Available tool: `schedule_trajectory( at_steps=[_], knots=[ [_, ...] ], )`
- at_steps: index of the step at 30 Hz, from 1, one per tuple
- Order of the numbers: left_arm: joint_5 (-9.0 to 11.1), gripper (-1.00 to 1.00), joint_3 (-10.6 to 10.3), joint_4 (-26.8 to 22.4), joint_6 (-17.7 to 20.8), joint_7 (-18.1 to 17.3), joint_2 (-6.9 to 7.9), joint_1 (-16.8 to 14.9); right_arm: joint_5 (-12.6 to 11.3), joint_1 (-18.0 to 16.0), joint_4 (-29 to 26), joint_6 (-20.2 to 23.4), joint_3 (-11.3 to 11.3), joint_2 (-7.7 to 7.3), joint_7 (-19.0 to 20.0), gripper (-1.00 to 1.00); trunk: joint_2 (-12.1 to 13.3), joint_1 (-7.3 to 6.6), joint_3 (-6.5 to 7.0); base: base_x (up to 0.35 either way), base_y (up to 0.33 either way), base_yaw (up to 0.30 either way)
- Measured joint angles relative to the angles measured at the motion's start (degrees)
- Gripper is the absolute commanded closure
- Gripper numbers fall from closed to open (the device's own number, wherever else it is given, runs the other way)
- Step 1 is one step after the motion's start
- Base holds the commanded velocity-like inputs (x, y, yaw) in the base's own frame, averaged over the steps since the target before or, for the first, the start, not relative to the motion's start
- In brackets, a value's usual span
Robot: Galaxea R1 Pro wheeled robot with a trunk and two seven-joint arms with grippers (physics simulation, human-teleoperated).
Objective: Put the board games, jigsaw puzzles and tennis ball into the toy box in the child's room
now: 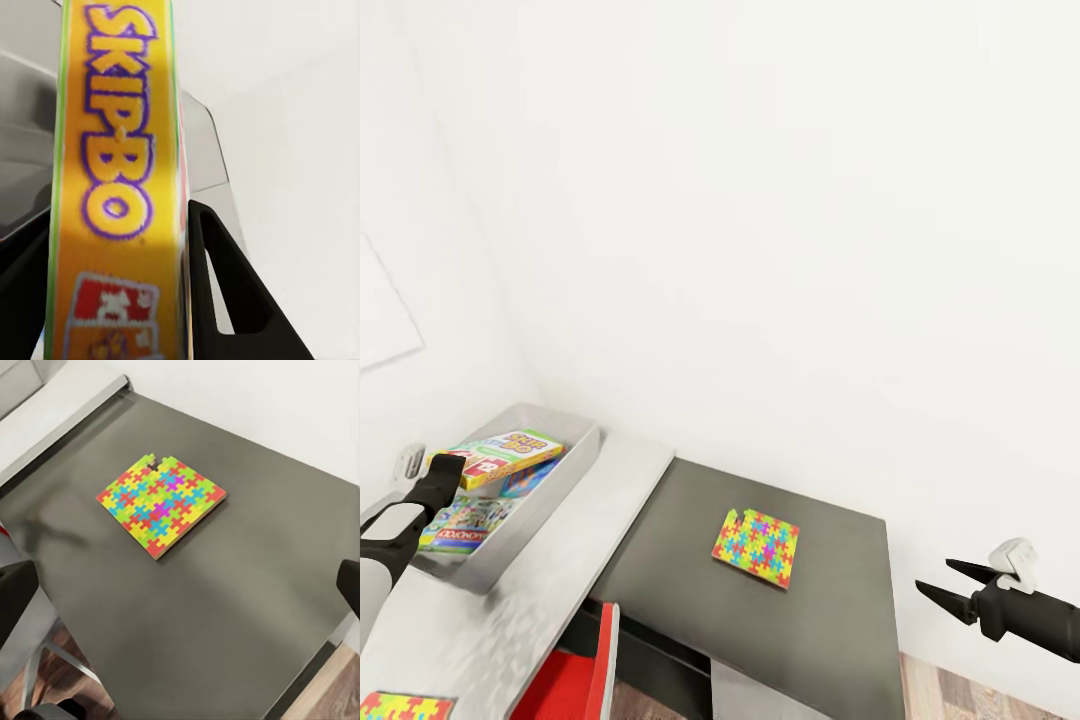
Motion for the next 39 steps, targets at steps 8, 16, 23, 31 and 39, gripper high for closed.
schedule_trajectory(
  at_steps=[8,16,23,31,39],
  knots=[
    [0.0,1.0,0.05,0.01,0.0,0.0,0.05,0.01,0.0,0.0,0.0,0.0,0.0,-0.01,0.0,-1.0,0.0,0.0,-0.72,0.0,0.0,0.0],
    [0.0,1.0,0.06,-0.01,0.05,0.0,0.07,-0.06,0.0,0.0,0.0,-0.03,0.0,0.01,0.01,-1.0,0.0,0.0,-1.43,0.0,0.0,0.0],
    [0.16,1.0,0.23,-0.07,0.1,0.23,0.15,-2.92,0.0,0.13,0.0,-0.12,0.02,0.21,-0.01,-1.0,-0.01,0.0,-2.05,0.0,0.0,0.0],
    [0.06,1.0,0.05,-0.01,0.12,2.67,0.16,-5.38,0.0,0.17,0.0,-0.17,0.01,0.18,0.0,-1.0,-0.01,0.0,-2.77,0.0,0.0,0.0],
    [-0.02,1.0,0.03,-0.01,0.13,2.95,0.23,-5.59,0.0,0.17,0.0,-0.17,-0.01,0.02,0.01,-1.0,-0.01,0.0,-3.49,0.0,0.0,0.0]
  ],
)
